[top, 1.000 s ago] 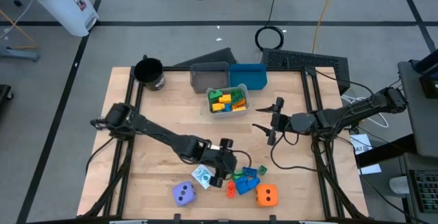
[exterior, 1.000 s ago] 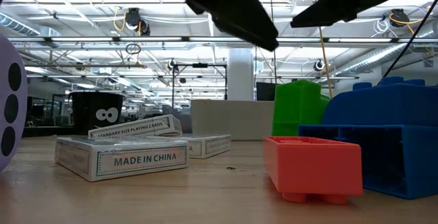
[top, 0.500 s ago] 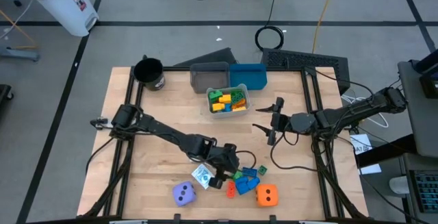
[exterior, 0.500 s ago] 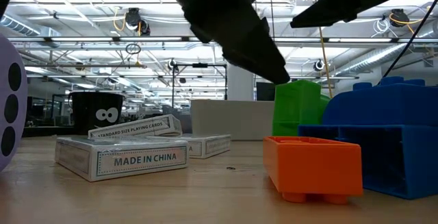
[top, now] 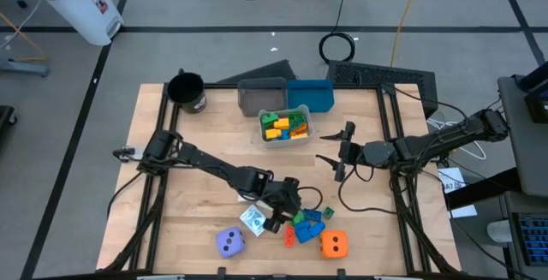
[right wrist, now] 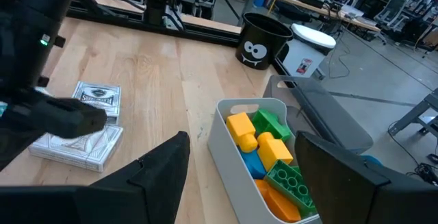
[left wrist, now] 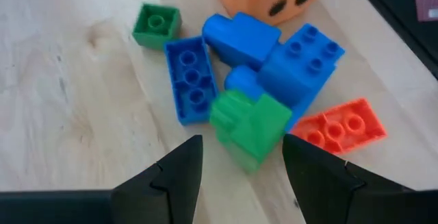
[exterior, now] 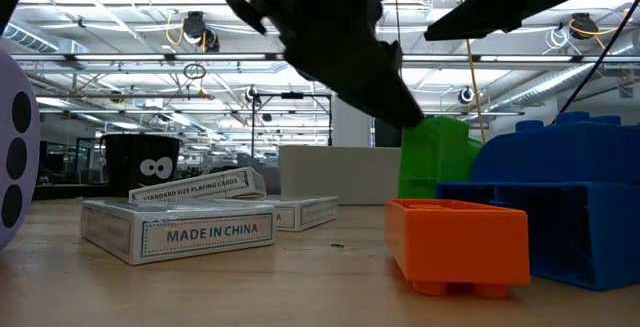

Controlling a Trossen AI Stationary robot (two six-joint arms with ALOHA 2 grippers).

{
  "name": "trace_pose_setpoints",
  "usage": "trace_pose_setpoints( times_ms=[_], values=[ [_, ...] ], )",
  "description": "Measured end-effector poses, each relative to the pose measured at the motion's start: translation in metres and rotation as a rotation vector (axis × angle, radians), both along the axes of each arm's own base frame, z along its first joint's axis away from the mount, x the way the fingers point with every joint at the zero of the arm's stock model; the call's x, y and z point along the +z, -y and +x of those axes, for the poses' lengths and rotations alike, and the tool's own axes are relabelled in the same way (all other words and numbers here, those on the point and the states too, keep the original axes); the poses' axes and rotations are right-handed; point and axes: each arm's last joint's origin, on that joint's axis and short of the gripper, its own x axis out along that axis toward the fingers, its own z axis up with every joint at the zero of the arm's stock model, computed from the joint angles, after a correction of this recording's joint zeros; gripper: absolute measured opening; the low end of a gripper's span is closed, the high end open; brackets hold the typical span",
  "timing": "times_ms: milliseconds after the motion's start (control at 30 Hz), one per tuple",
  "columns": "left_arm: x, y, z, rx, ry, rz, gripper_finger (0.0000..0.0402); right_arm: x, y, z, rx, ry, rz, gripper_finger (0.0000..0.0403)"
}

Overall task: Pick & Place Toys
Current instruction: Put the green game piece into the gray bin

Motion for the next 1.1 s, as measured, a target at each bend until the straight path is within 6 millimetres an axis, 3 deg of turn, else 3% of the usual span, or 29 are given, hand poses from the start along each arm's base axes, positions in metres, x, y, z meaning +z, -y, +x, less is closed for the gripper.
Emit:
trace_pose_setpoints(
  times_ms=[433,1100],
  values=[
    [-0.011,-0.010,0.011,-0.053,0.027,-0.072,0.0209,0.000,0.000,0.000,0.000,-0.001,-0.003,0.0256],
    [-0.012,-0.017,0.011,-0.009,0.014,-0.024,0.0209,0.000,0.000,0.000,0.000,-0.001,-0.003,0.0256]
  ],
)
